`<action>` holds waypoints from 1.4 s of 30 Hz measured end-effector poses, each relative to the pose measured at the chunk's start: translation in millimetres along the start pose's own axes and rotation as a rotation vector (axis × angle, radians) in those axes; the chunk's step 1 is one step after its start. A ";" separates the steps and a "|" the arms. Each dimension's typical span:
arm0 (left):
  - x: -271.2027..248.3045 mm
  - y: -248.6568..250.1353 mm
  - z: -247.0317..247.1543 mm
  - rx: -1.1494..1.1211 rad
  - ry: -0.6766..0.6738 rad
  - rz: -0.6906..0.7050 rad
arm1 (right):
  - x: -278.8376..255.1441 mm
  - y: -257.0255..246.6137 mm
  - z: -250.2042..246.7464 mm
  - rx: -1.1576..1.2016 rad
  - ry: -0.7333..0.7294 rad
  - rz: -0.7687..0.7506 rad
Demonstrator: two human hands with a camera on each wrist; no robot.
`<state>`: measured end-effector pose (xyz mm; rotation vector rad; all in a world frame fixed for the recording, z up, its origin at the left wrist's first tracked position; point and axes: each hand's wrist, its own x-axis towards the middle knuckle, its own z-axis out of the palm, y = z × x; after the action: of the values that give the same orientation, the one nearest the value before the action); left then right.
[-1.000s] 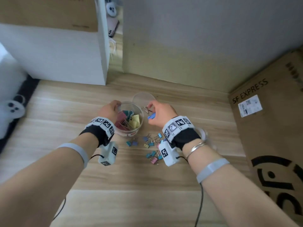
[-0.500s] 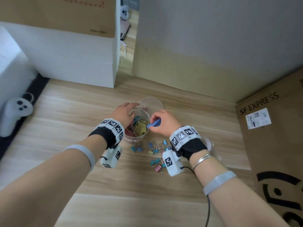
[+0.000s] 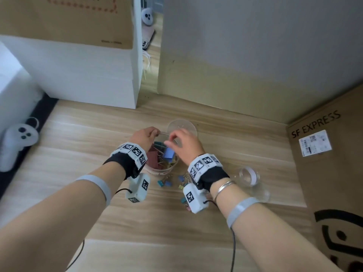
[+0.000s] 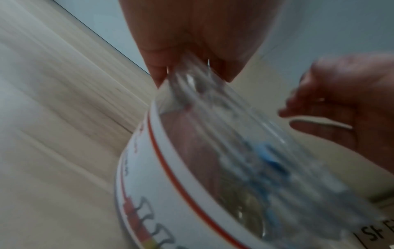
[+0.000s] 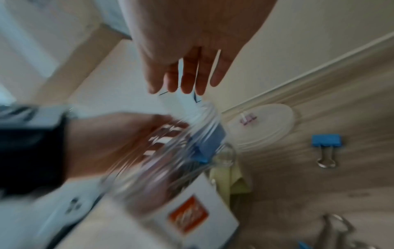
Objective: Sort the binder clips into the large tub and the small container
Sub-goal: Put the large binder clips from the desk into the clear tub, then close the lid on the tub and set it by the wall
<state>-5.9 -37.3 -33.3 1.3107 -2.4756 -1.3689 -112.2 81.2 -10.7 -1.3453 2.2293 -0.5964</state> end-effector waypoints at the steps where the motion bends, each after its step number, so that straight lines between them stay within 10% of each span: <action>1: -0.7 -1.3 -0.2 0.003 -0.008 -0.016 | 7.3 9.8 -3.3 0.013 0.057 0.048; 17: 5.3 -14.0 6.6 0.006 -0.031 -0.022 | 73.4 64.2 -5.8 -0.059 -0.190 0.264; 22: 2.9 -10.9 6.2 -0.003 -0.027 -0.033 | 30.0 72.0 -21.0 -0.114 -0.535 0.263; 27: 0.1 -7.9 7.5 -0.023 -0.012 -0.046 | 47.7 77.8 -12.0 -0.155 -0.177 0.250; 36: -0.2 -7.4 8.8 -0.055 0.015 -0.064 | 92.3 56.2 4.5 -0.339 -0.482 0.281; 42: -0.1 -7.0 10.9 -0.061 0.006 -0.100 | 77.7 51.8 -24.9 -0.244 -0.371 0.291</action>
<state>-5.5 -31.6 -44.9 1.4420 -2.3746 -1.4460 -194.8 36.8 -33.8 -1.0997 2.1726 0.0310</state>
